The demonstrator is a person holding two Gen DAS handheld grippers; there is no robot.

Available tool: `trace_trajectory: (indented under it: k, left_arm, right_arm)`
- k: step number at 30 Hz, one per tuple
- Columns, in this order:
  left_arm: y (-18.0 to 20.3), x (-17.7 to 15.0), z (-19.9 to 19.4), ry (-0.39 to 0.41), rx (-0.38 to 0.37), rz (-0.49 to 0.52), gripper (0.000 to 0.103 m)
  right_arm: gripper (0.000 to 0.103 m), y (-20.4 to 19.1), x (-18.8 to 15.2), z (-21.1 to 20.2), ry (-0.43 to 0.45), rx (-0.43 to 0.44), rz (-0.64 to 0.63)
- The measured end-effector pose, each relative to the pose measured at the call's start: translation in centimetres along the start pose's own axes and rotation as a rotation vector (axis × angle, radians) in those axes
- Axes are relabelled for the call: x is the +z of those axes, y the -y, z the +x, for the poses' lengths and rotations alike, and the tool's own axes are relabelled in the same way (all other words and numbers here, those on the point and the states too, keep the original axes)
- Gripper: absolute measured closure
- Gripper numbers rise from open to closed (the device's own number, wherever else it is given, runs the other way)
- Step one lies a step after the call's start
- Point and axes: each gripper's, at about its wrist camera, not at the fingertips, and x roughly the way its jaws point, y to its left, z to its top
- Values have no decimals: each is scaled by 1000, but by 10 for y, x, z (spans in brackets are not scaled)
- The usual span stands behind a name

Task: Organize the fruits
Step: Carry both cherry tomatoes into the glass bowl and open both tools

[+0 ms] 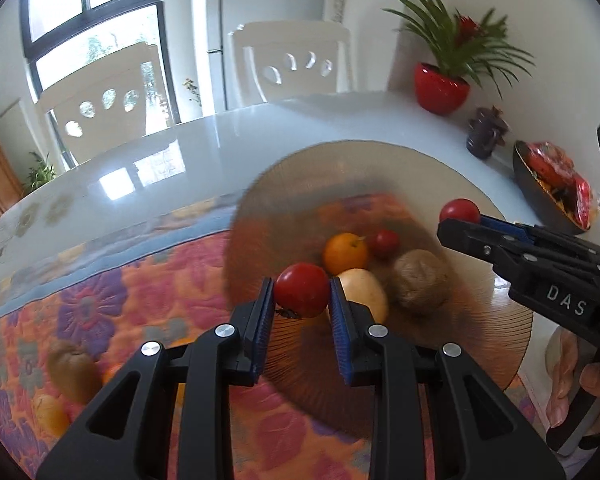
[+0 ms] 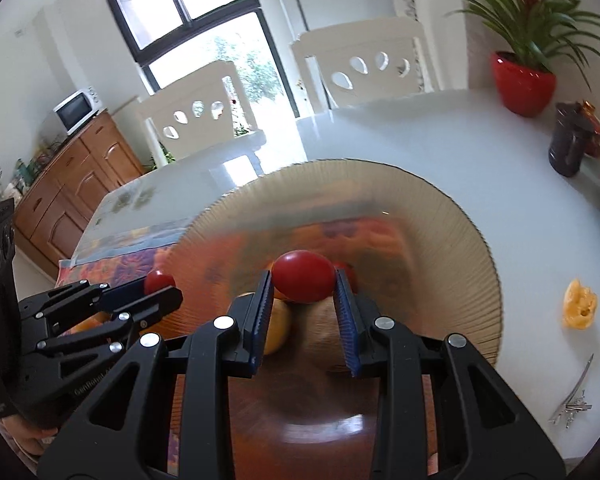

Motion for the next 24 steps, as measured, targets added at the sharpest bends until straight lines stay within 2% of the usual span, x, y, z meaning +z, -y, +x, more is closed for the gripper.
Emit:
trace_trajectory:
  k: [5,6,7,8,9,10,13,17,24]
  left_arm:
    - [15,1,11,-20,-4,21,75]
    - [15,1,12,-24,-3,20,58]
    - [16,2,12,-27,1,21,23]
    - [16,3,10,-22,11,20,9]
    - [15,4,7,-6,25,19,5]
    - [14,4,3,10,41,19,5]
    - [8,4,0,1,63,13,5]
    - [-10,-2,-4,-6,74,-33,5]
    - [-40,-7,-23,15,92,-65,5]
  right_arm:
    - [70,15,0,5,-15,-19,34]
    - [69,16,0,8,-25,-24,39]
    - [50,17,0,10,-35,-25,45]
    - [6,19,-1,11,-39,-15,58]
    - [6,20,-1,11,-27,-6,68]
    - [3,20,-2,9,-9,-1,78]
    - [3,20,-2,5,11,-12,120]
    - [3,16,-2,2,25,43,175]
    - [3,-11,2,-2,34,53,147]
